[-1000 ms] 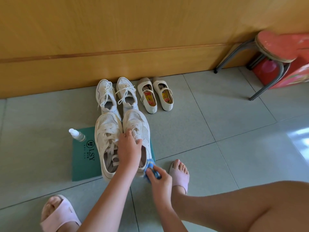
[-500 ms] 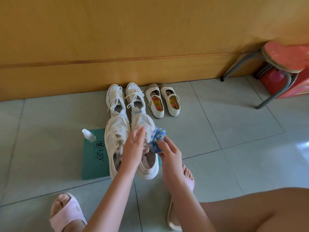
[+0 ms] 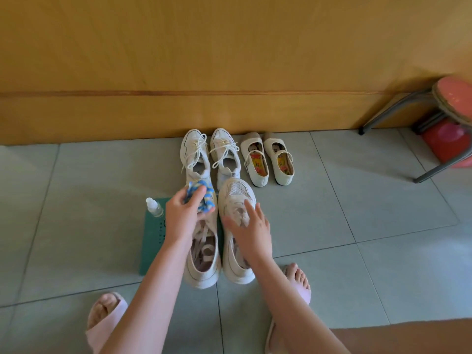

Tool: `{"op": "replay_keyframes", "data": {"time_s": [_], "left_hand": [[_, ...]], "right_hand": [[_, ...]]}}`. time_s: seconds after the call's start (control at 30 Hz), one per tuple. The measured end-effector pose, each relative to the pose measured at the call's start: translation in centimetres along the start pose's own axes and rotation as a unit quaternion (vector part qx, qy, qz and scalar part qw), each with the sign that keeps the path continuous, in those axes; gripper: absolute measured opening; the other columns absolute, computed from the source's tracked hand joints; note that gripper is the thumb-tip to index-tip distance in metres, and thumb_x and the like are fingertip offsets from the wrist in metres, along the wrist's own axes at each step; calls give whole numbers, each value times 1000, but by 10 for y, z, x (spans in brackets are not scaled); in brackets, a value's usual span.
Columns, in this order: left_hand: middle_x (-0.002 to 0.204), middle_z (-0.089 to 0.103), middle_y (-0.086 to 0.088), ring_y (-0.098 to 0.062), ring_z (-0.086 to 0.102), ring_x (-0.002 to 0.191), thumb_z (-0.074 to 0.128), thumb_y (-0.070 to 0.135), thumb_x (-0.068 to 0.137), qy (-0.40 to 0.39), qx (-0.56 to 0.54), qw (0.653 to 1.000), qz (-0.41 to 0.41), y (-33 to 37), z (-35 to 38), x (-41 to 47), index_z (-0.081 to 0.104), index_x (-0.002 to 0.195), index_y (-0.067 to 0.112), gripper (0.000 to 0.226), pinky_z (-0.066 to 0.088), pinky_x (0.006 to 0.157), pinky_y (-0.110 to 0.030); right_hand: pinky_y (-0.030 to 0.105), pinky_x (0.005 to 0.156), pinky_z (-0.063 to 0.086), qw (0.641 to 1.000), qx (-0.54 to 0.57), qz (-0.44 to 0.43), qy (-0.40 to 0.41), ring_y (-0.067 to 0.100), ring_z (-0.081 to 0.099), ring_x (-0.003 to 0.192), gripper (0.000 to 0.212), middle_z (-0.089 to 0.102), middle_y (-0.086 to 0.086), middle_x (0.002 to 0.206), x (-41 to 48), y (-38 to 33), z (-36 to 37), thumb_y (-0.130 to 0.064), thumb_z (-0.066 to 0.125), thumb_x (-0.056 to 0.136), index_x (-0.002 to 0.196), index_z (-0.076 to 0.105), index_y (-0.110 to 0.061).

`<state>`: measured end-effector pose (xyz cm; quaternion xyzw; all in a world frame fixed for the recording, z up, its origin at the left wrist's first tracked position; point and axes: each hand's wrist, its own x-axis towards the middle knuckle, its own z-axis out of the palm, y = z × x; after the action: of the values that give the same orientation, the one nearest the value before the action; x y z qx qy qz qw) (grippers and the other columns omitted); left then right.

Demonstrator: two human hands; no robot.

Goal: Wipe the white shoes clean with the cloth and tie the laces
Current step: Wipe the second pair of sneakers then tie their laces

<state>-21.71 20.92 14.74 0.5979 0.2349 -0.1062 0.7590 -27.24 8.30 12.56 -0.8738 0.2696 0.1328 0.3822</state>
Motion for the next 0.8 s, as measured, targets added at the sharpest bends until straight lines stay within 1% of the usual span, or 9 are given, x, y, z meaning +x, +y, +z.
{"op": "replay_keyframes", "data": {"time_s": [0.07,0.13,0.23,0.33,0.43,0.57,0.63,0.7,0.8], "left_hand": [[85,64,-9,-17,64,75,63,14,89,-1,18,1000,18,1,-1,12,63,92,5,9,58,58,-22],[84,65,-9,-17,65,76,64,15,89,-7,46,998,32,-1,1,20,63,88,7,8,58,59,-23],[86,66,-9,-19,66,78,64,17,88,-23,86,995,41,-7,8,32,65,86,11,6,59,63,-27],[80,66,-9,-27,67,78,65,18,88,-21,131,989,67,-14,23,46,64,79,16,10,60,68,-40],[83,68,-15,-32,67,78,64,23,88,-23,210,971,115,-23,38,63,67,88,5,18,59,66,-47],[98,69,-13,-24,67,86,65,30,86,-24,272,953,132,-35,56,86,67,110,4,35,58,70,-45],[101,69,-11,-23,66,89,66,29,86,-34,287,947,141,-38,67,94,68,112,6,35,57,73,-39],[99,70,-9,-20,64,88,65,28,87,-53,306,937,159,-40,78,97,68,111,6,33,48,68,-25],[88,71,-6,-14,59,77,66,26,87,-69,309,930,185,-44,85,91,71,103,7,26,39,61,-24]], "right_hand": [[43,107,35,998,-67,5,-11,22,21,140,80,10,-6,158,1,1,14,-60,56,82,147,16,-37],[40,103,38,995,-102,-6,19,23,25,138,79,11,-4,157,2,6,22,-54,57,85,147,11,-39],[36,94,42,991,-122,-16,42,21,34,134,69,18,-6,156,6,12,18,-44,54,89,146,14,-42],[32,90,45,994,-100,-27,46,16,41,130,66,25,-12,153,10,21,9,-41,56,88,144,21,-47],[32,88,48,998,-41,-34,43,11,46,127,65,34,-18,149,14,34,-2,-41,61,85,140,27,-53],[31,86,51,998,37,-29,29,8,50,121,63,44,-21,141,18,49,-14,-41,65,83,133,32,-60],[29,84,51,998,58,-27,23,7,52,118,63,47,-20,139,20,53,-16,-40,66,82,132,33,-61],[29,83,52,997,70,-28,16,5,54,114,62,50,-19,137,21,55,-17,-39,67,82,131,35,-61],[35,85,54,995,97,-30,11,5,55,114,61,52,-19,134,24,61,-18,-40,68,81,127,36,-63]]}}
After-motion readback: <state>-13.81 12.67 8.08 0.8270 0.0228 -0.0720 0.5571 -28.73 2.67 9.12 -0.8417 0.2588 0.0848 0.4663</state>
